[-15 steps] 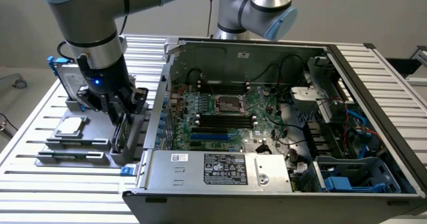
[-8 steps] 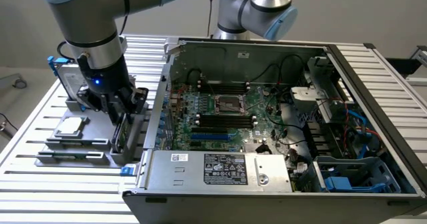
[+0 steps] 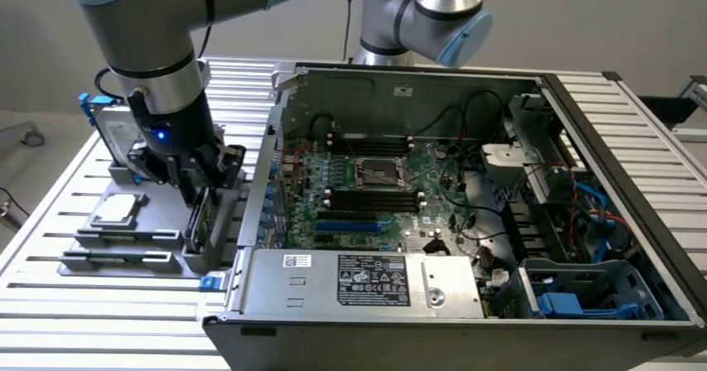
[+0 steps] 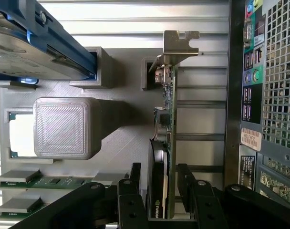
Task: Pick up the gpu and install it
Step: 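Pick up the gpu and move the gpu toward the slot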
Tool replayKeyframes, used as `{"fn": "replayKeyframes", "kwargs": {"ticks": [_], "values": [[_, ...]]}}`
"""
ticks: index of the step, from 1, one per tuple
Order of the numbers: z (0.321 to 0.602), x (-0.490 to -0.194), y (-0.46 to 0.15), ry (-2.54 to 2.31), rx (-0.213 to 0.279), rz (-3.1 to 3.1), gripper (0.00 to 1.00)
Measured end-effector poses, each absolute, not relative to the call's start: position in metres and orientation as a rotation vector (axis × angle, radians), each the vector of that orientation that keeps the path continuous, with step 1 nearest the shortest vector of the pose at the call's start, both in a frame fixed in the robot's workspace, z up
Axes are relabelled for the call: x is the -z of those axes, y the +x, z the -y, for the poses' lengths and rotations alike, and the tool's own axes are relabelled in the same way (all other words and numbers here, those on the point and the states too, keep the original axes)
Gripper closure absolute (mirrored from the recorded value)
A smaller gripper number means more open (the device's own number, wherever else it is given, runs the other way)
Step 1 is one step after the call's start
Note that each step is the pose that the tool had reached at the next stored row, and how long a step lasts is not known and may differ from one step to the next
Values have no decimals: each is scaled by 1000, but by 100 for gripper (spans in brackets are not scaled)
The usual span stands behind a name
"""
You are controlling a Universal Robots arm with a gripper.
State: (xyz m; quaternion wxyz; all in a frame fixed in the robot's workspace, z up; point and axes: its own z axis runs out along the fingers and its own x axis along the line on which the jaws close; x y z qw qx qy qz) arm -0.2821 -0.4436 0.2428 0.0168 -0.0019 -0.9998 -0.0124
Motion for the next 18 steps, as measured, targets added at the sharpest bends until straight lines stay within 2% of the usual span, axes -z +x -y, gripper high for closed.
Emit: {"fn": "replayKeyframes", "kwargs": {"ticks": [2, 3, 5, 6, 18], "values": [[444, -243, -282, -6, 39, 3108, 58], [444, -243, -282, -6, 39, 3108, 64], [444, -243, -282, -6, 39, 3108, 64], [444, -243, -282, -6, 39, 3108, 71], [444, -243, -282, -6, 39, 3108, 74]]}}
